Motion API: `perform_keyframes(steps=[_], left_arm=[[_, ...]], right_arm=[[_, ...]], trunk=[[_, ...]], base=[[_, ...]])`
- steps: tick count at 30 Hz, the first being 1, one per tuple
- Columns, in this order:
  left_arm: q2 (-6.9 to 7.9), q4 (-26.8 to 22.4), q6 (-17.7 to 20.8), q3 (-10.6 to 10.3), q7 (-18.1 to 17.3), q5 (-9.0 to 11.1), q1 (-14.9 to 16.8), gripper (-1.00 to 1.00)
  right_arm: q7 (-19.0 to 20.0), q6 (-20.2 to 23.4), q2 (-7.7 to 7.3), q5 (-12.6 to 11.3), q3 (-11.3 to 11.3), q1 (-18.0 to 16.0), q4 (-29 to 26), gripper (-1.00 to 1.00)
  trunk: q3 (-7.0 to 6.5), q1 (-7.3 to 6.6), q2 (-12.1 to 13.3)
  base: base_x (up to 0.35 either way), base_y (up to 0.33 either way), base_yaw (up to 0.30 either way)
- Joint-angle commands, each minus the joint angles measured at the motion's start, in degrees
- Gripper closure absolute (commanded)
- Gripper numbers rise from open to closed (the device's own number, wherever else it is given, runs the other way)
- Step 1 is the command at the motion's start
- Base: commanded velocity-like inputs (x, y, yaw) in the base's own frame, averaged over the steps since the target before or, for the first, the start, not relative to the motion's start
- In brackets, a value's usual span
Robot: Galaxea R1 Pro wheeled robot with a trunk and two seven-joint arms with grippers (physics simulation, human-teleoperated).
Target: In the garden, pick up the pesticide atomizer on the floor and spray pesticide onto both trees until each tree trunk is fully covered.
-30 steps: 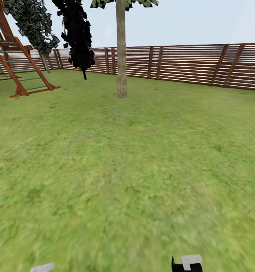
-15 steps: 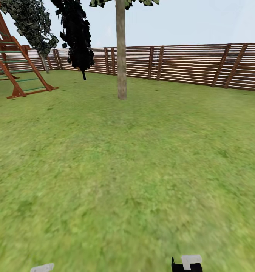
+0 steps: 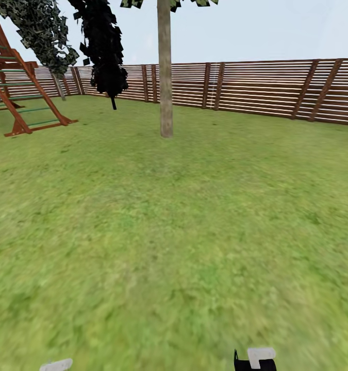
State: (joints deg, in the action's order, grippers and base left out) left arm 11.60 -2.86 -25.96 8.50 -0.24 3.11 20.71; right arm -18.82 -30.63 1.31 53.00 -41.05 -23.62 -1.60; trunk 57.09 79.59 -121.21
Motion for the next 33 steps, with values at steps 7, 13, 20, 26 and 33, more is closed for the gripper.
perform_keyframes(steps=[7,13,20,26,33], left_arm=[[0.00,0.1,-0.1,-0.1,0.0,0.3,0.0,1.00],[0.00,0.1,-0.2,-0.1,0.0,0.3,0.0,1.00],[0.00,0.1,-0.2,-0.1,0.0,0.3,0.0,1.00],[0.00,0.1,-0.1,-0.1,0.0,0.3,0.0,1.00],[0.00,0.1,-0.1,-0.1,0.0,0.3,0.0,1.00]], right_arm=[[-0.3,-0.1,0.01,0.6,-0.3,0.0,0.0,-1.00],[-0.3,0.0,0.01,0.6,-0.3,0.0,0.0,-1.00],[-0.3,0.0,0.01,0.6,-0.3,0.0,0.0,-1.00],[-0.3,-0.1,0.01,0.6,-0.3,0.0,0.0,-1.00],[-0.3,-0.1,0.01,0.6,-0.3,0.0,0.0,-1.00]], trunk=[[0.05,0.03,0.0],[0.05,0.03,0.0],[0.05,0.03,0.0],[0.05,0.03,0.0],[0.05,0.03,0.0]], base=[[0.338,0.000,0.000],[0.339,0.000,0.000],[0.338,0.000,0.000],[0.338,0.000,0.000],[0.339,0.000,0.000]])
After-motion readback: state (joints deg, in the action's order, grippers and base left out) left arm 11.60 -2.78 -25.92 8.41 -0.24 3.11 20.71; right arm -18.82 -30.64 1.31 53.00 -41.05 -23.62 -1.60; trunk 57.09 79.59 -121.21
